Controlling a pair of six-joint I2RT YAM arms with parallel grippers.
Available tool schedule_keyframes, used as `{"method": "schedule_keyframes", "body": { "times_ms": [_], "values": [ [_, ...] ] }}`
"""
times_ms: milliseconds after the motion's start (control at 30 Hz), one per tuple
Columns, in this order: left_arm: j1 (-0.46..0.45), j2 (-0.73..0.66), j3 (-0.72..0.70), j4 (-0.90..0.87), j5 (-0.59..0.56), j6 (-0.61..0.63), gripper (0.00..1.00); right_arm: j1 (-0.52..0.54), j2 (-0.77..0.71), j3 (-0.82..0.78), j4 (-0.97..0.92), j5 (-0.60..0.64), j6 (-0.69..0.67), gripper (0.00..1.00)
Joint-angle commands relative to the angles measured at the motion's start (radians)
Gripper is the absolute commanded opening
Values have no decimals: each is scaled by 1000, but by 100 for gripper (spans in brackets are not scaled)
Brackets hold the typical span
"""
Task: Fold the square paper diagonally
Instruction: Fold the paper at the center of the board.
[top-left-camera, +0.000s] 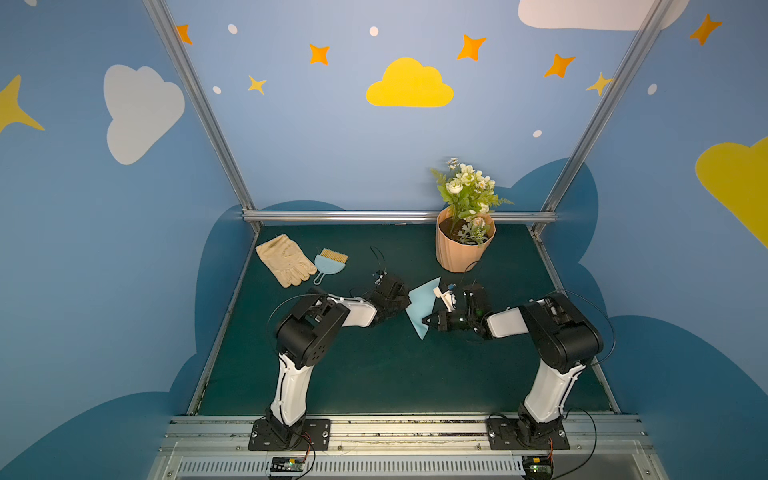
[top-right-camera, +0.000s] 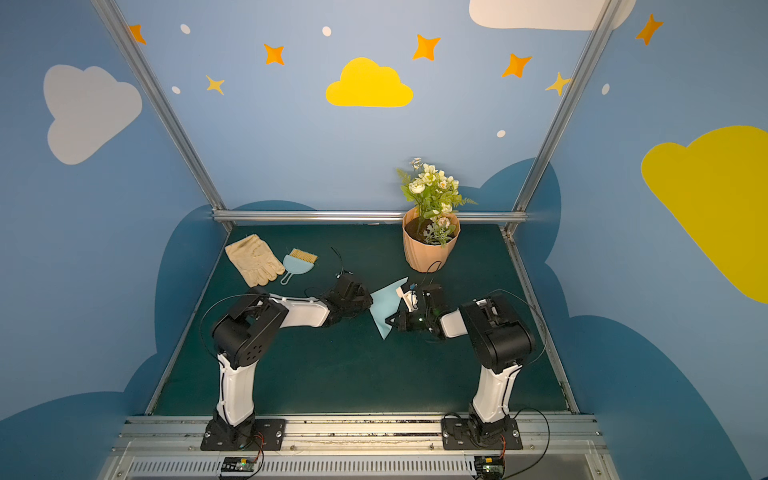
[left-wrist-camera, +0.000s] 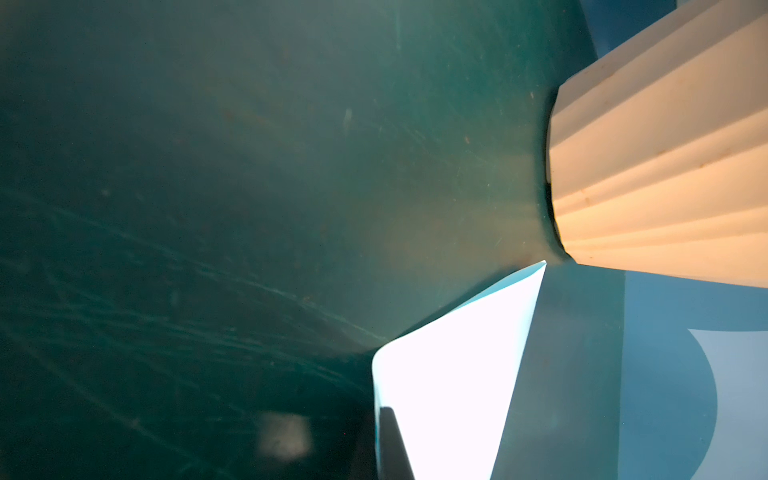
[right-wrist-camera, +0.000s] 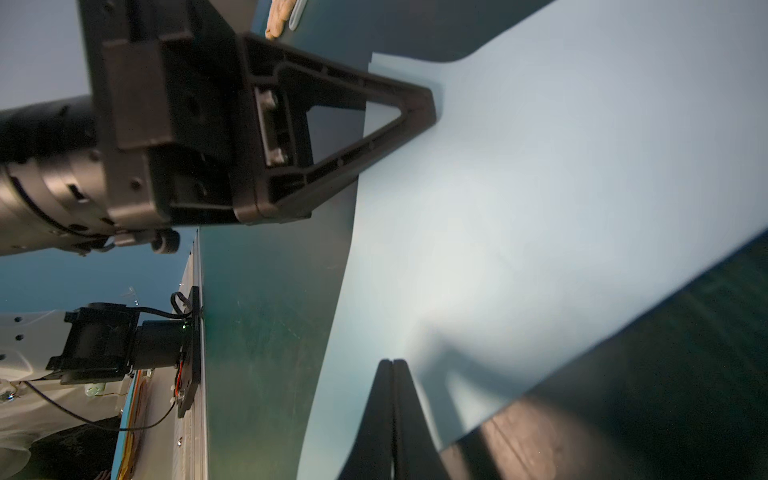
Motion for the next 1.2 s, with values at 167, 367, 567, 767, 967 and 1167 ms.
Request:
{"method": "schedule_keyframes", "body": {
  "times_ms": [167,367,567,767,967,1167],
  "values": [
    [-10,42,-8,-41,-4,-5,3,28,-5,-55,-41,-26,-45,0],
    [-11,43,-12,-40,-7,-6,3,58,-2,-70,-64,-25,-73,0],
    [-12,47,-10,-40,-4,-8,3,66,-14,-119,-45,-16,-70,0],
    [-13,45,-8,-45,-8,-2,3,68,-5,-158,-3,-24,-56,0],
    [-13,41,-11,-48,-12,-1,3,74,-54,-202,10,-17,-51,0],
    [-15,40,-10,-53,-13,3,3,89,-76,-212,2,-25,-56,0]
  ]
}}
